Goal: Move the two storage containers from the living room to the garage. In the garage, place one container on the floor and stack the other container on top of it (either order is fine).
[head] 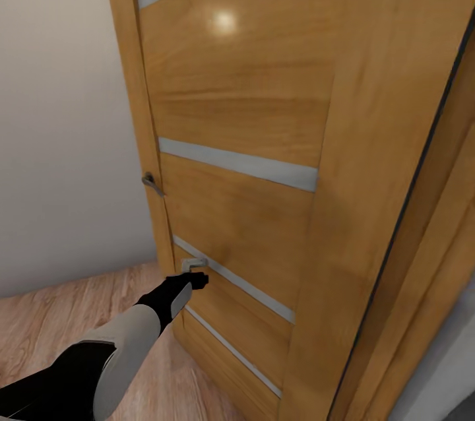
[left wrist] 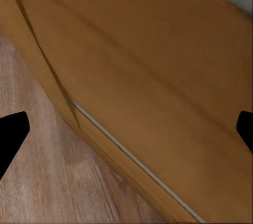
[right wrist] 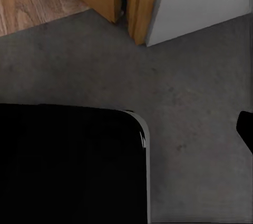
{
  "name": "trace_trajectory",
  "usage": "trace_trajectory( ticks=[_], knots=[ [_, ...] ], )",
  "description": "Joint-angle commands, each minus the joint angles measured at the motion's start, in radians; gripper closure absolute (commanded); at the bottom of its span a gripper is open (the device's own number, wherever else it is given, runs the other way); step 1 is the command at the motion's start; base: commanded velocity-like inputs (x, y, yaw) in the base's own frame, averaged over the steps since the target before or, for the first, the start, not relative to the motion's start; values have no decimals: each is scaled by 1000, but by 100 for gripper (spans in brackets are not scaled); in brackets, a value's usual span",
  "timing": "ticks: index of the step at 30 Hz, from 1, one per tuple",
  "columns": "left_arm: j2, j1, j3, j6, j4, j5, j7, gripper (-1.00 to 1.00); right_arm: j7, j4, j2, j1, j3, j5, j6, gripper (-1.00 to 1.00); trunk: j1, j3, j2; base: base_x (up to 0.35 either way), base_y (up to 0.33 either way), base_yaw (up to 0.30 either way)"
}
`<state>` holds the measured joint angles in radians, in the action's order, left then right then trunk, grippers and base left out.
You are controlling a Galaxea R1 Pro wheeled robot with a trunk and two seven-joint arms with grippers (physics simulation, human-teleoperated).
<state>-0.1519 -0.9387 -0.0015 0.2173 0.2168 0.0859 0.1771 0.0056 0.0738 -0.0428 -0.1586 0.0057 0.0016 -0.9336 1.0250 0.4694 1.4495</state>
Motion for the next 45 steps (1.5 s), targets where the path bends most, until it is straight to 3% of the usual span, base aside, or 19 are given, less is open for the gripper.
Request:
trace_trajectory(
  ticks=[1,12,45],
  knots=[
    [-1,0,-2,2,4,29,-2,-100,1,1,0,1,0,0,-4,-100,0,1,1,0,0,-277],
    [-1,0,-2,3,4,29,-2,-100,1,1,0,1,0,0,-4,-100,0,1,1,0,0,-231],
    [-1,0,-2,4,4,29,-1,-100,1,1,0,1,1,0,-4,-100,0,1,1,44,39,-4]
  ],
)
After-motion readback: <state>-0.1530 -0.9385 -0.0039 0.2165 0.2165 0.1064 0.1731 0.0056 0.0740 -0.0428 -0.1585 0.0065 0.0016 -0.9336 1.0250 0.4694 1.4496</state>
